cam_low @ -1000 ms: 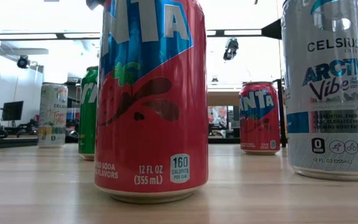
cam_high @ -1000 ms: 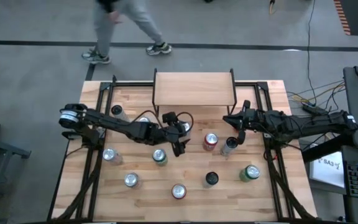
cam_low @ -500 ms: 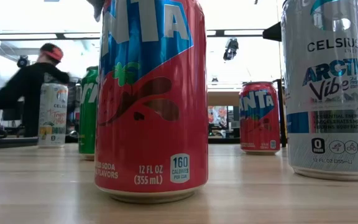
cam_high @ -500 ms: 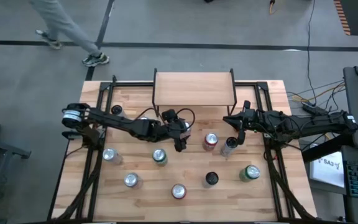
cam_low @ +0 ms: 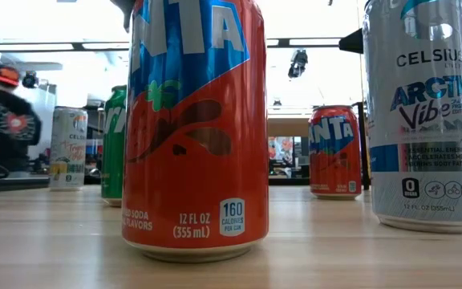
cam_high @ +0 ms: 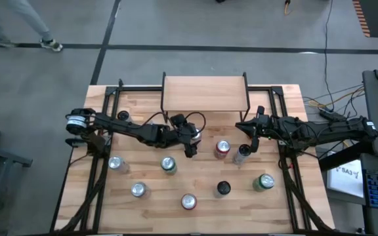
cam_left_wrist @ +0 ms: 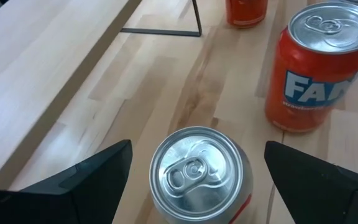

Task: Place canned beverage on shelf
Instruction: Put the top white red soda can on the shelf

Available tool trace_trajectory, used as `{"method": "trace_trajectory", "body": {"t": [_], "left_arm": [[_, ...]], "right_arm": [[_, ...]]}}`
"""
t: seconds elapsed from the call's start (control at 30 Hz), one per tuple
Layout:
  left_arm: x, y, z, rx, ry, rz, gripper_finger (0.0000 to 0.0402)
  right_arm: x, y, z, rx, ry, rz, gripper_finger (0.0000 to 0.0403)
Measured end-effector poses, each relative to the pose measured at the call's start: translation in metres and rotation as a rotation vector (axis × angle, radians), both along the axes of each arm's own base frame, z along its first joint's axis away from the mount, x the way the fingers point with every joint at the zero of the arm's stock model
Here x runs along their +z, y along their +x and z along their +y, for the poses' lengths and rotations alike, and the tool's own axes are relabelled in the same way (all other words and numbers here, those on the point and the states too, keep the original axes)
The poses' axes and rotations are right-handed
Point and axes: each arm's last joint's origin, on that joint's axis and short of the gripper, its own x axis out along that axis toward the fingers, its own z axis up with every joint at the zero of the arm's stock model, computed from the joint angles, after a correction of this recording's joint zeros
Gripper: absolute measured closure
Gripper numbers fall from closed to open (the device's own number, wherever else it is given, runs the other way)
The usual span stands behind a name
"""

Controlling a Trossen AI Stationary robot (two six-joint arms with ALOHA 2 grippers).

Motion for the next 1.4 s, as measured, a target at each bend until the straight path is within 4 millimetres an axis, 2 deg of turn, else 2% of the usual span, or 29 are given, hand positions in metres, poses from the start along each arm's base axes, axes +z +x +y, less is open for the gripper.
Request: {"method": "trace_trajectory", "body": {"t": [0.53,0.77,0.93,1.23,1.4], "left_arm": [[-0.025,0.007,0.0,0.02,-0.017,0.047,0.0048],[-0.027,0.007,0.0,0.021,-0.018,0.05,0.005],[-0.026,0.007,0.0,0.024,-0.022,0.044,0.006],[-0.026,0.008,0.0,0.03,-0.03,0.034,0.0107],[-0.026,0.008,-0.001,0.029,-0.031,0.033,0.0113]], "right_arm": [[0.0,0.0,0.0,0.0,0.0,0.003,0.0381],[0.0,0.0,0.0,0.0,0.0,0.002,0.038],[0.0,0.0,0.0,0.0,0.0,0.001,0.038],[0.0,0.0,0.0,0.0,0.0,0.0,0.038],[0.0,0.0,0.0,0.0,0.0,0.0,0.038]]}}
